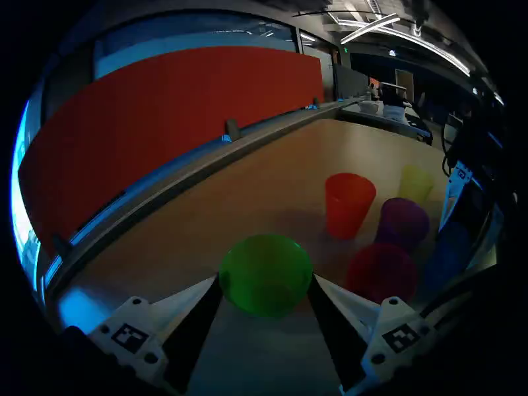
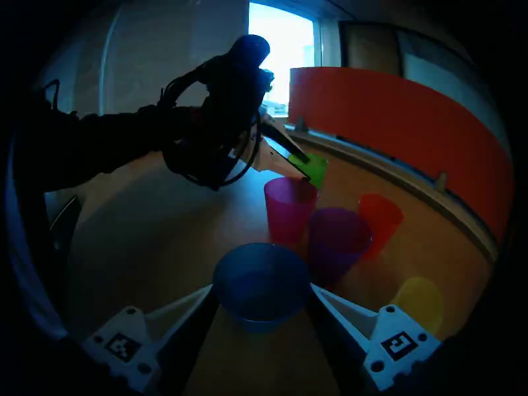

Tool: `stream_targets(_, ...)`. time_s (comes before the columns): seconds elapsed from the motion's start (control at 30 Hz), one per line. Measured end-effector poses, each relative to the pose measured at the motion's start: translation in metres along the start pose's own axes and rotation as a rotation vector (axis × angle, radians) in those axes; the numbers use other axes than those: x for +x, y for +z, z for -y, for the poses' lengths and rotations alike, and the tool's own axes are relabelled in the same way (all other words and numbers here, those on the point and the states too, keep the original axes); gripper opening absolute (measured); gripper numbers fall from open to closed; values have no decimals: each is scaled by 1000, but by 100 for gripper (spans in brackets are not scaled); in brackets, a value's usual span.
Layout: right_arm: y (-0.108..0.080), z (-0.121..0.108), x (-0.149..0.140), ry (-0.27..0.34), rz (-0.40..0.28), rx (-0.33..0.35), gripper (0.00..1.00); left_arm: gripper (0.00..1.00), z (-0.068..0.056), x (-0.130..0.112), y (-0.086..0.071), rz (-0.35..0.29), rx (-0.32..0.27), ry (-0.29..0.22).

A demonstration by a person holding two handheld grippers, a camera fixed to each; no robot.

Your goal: Pour water

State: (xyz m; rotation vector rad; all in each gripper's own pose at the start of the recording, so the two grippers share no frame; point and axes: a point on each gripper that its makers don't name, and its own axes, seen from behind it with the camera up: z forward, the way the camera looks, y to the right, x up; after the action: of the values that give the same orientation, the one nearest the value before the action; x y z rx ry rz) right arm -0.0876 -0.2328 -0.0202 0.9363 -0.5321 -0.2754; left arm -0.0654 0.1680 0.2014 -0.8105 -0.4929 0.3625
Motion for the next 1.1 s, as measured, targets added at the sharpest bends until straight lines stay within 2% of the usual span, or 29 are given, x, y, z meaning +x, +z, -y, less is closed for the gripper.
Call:
stream_targets(0.3, -2, 0, 4, 34, -26, -12, 90, 87, -4, 17, -26, -70, 41, -25)
stream_targets(0.5, -8, 3, 21, 29, -81, -26, 90, 87, -10, 26, -50, -108, 68, -39)
stream_targets(0.8, -23, 2, 52, 39, -206, -82, 90, 87, -36, 51, -102, -184, 83, -22)
stream_targets(1.1, -45, 8, 84, 28, -300, -131, 90, 87, -68, 69, -148, -249, 90, -34)
